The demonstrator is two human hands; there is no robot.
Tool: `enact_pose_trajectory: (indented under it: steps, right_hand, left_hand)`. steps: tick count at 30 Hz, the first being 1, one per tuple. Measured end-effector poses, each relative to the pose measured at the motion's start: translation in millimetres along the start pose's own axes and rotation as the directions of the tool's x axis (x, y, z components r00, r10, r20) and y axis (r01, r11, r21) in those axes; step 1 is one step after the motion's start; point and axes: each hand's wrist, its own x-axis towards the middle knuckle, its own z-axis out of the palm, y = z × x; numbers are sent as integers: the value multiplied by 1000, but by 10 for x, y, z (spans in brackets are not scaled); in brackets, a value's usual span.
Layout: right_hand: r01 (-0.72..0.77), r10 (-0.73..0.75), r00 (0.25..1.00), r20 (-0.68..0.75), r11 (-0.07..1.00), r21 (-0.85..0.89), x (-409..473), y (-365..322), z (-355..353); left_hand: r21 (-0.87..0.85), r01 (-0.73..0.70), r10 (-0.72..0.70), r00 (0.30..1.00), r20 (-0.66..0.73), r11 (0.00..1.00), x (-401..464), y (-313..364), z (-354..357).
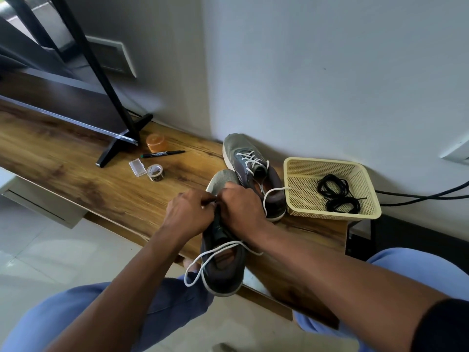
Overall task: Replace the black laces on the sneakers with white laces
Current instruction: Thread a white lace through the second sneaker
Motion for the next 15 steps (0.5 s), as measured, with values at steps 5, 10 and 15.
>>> enact_pose_trajectory:
  steps: [5,10,15]
  right_hand:
    - [7,-3,999,-51,997,82,27,8,-8]
    - [34,-19,996,-90,985,170,32,84,-24]
    - [-81,88,996,-4,936,344,67,-31,-25]
  left_hand:
    - [-209,173,-174,985,15,962,106,-73,-21]
    - [-275,238,-245,970,11,931,168,-31,9]
    - [-96,187,-191,981,-28,978,181,18,58]
